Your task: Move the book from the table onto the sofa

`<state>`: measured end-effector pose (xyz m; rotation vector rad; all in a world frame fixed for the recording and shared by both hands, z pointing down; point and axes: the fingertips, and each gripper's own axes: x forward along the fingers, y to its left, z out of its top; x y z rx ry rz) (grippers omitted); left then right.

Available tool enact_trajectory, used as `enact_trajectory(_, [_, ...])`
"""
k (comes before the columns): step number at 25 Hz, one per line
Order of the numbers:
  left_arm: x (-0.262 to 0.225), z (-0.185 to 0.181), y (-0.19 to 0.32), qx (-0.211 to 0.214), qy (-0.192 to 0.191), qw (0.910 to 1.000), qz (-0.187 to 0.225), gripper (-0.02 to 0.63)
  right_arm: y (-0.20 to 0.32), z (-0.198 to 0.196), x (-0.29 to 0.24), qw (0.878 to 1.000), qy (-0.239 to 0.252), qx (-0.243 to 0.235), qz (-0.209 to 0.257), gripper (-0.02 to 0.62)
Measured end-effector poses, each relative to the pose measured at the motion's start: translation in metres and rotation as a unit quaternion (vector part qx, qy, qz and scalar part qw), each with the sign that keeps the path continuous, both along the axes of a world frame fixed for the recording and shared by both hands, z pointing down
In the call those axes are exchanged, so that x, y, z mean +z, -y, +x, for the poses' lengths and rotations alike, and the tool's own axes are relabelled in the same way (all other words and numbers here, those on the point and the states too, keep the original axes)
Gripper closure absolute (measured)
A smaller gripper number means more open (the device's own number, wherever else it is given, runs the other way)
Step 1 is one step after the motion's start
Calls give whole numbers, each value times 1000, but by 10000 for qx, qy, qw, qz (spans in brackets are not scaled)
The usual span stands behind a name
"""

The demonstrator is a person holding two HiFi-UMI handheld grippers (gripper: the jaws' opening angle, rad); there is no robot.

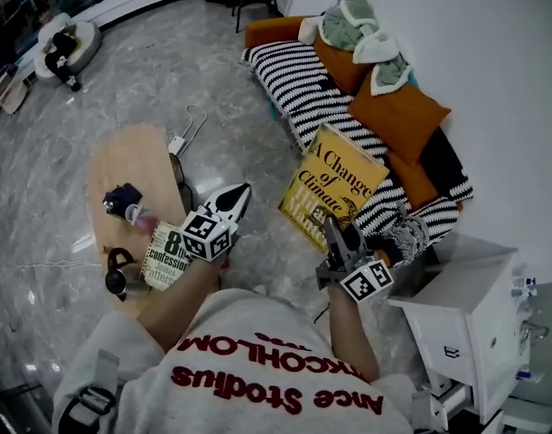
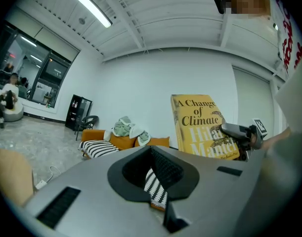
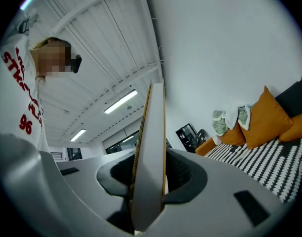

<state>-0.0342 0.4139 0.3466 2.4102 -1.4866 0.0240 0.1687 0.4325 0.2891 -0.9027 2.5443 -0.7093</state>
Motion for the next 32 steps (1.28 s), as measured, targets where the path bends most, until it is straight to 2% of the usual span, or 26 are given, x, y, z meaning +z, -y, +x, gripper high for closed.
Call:
enact_trajectory(11, [9,-5,11,256,-74,9995,142,589,0,-1,0,9991,-55,389,142,434])
enact_trajectory(25, [26,-8,25,253,-185,9990,315,589,6,1,10,9986,-32,403,343,434])
enact_trajectory(32, [7,-13,97,304,-165,9990,277,589,75,-2,-7,9987,74,441,264,434])
